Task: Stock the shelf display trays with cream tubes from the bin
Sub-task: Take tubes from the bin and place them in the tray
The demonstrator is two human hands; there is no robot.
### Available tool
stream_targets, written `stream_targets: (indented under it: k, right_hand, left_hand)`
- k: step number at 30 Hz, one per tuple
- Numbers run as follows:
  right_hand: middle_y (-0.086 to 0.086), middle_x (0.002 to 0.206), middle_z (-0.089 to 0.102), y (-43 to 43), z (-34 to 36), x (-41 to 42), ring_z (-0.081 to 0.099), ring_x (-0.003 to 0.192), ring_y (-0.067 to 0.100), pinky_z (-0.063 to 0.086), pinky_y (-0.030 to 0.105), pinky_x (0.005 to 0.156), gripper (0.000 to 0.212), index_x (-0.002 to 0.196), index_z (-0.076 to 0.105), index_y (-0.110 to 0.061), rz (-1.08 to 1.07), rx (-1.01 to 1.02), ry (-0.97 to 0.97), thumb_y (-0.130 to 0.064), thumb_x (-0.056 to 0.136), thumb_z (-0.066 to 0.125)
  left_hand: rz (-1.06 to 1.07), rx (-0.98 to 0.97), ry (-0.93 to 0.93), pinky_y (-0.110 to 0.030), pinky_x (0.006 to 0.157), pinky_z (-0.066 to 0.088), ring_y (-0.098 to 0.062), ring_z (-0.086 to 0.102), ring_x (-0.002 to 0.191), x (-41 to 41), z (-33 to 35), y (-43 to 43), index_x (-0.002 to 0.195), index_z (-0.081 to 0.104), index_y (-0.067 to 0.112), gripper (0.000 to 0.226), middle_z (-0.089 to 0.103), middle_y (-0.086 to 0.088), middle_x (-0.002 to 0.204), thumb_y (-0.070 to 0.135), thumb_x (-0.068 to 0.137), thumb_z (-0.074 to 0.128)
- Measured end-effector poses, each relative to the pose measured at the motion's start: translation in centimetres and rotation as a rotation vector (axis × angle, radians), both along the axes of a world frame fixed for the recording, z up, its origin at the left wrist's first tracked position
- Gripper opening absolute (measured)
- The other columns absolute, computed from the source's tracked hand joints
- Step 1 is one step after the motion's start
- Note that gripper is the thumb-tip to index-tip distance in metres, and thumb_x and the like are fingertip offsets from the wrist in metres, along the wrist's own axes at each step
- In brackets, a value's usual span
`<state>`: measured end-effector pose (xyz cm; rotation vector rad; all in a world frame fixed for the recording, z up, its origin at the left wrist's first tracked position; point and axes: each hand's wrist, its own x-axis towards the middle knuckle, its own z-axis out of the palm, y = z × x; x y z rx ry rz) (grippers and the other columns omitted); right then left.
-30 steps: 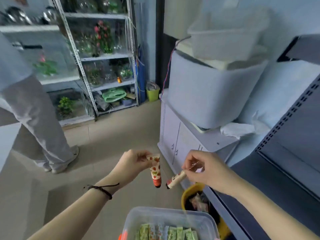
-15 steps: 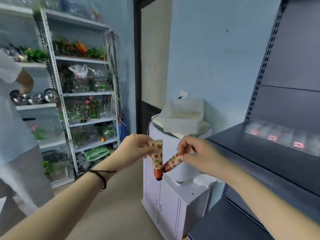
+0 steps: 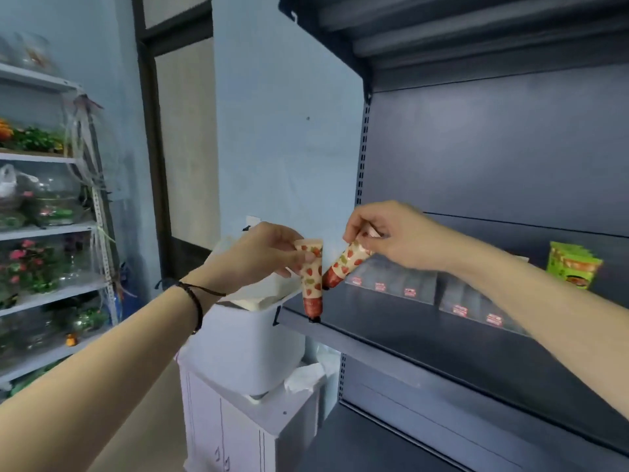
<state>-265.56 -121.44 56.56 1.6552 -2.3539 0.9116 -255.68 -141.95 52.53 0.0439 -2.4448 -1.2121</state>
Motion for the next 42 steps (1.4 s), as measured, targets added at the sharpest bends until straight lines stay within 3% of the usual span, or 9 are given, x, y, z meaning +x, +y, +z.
stream_targets:
  k: [4,10,16,21,25,27,35,38,42]
  right_hand:
    - [-0.001,0.095,0.067,3.8,2.0,-3.2,0.065,0.094,0.024,0.052,0.047,0.090,0.024,0.085,0.064,-0.023,-0.091,0.054,0.027,0.000,0.086,0.063]
    - [-0.005,0.096,0.063,9.4,4.1,-8.2,0.066,0.088,0.019,0.056,0.043,0.084,0.041,0.089,0.055,-0.037,-0.197,0.102,0.018,-0.001,0.079,0.072]
    - [0.000,0.091,0.067,13.0,4.5,-13.6,0.066,0.077,0.015,0.056,0.037,0.080,0.039,0.095,0.057,-0.029,-0.286,0.133,-0.004,0.001,0.077,0.075]
    - [-0.001,0.087,0.071,14.6,4.1,-17.6,0.066,0.069,0.008,0.055,0.031,0.076,0.036,0.106,0.063,-0.019,-0.393,0.200,0.021,-0.003,0.077,0.077]
    - [-0.009,0.075,0.067,15.1,3.9,-20.5,0.061,0.064,0.006,0.046,0.012,0.056,0.027,0.099,0.070,-0.015,-0.521,0.312,0.073,-0.009,0.074,0.080]
    - [-0.008,0.074,0.066,15.4,3.7,-21.8,0.057,0.062,0.004,0.041,0.010,0.050,0.021,0.093,0.073,-0.015,-0.583,0.375,0.100,-0.011,0.073,0.081]
    - [-0.005,0.081,0.068,16.0,2.1,-26.1,0.062,0.080,0.014,0.049,0.024,0.067,0.018,0.094,0.076,-0.014,-0.711,0.624,0.123,-0.014,0.076,0.079]
    - [0.004,0.095,0.074,16.1,1.4,-27.3,0.069,0.089,0.023,0.055,0.031,0.075,0.020,0.095,0.075,-0.013,-0.711,0.693,0.088,-0.013,0.076,0.080]
    - [0.006,0.095,0.075,16.0,0.5,-28.4,0.069,0.089,0.021,0.055,0.032,0.079,0.022,0.096,0.076,-0.012,-0.695,0.710,0.094,-0.015,0.075,0.080]
  left_hand:
    - [-0.103,0.013,-0.003,-0.029,0.075,0.055,-0.019,0.068,0.079,-4.9,1.7,3.7,0.096,0.067,0.003,0.027,0.072,-0.016,0.089,0.024,0.081,0.071]
    - [-0.258,0.057,-0.008,-0.019,0.062,0.055,-0.010,0.066,0.066,-13.0,2.7,9.3,0.091,0.067,0.001,0.017,0.071,-0.008,0.077,0.016,0.083,0.069]
    - [-0.350,0.018,-0.024,-0.020,0.063,0.054,-0.019,0.066,0.079,-20.2,2.8,13.2,0.095,0.061,0.009,0.017,0.071,-0.019,0.093,0.016,0.082,0.070]
    - [-0.429,-0.004,-0.036,-0.023,0.066,0.056,-0.018,0.067,0.077,-25.0,2.0,15.4,0.097,0.064,0.006,0.015,0.071,-0.013,0.086,0.016,0.086,0.066]
    - [-0.454,0.005,-0.068,-0.024,0.070,0.058,-0.020,0.068,0.078,-28.2,1.5,16.9,0.101,0.066,0.003,0.017,0.070,-0.013,0.089,0.015,0.091,0.059]
    - [-0.454,0.014,-0.070,-0.023,0.069,0.059,-0.020,0.067,0.078,-29.7,1.2,17.6,0.099,0.066,0.004,0.015,0.069,-0.012,0.087,0.013,0.093,0.057]
    - [-0.418,0.030,-0.041,-0.022,0.061,0.058,-0.017,0.063,0.065,-34.1,-0.8,20.4,0.092,0.060,0.008,0.008,0.064,-0.008,0.079,0.006,0.094,0.052]
    - [-0.403,0.002,-0.033,-0.024,0.064,0.058,-0.016,0.062,0.065,-35.4,-2.0,21.2,0.091,0.060,0.009,0.009,0.063,-0.008,0.080,0.006,0.094,0.052]
    - [-0.408,-0.002,-0.033,-0.026,0.067,0.058,-0.017,0.062,0.068,-36.7,-3.6,21.5,0.091,0.060,0.009,0.009,0.063,-0.010,0.083,0.004,0.093,0.052]
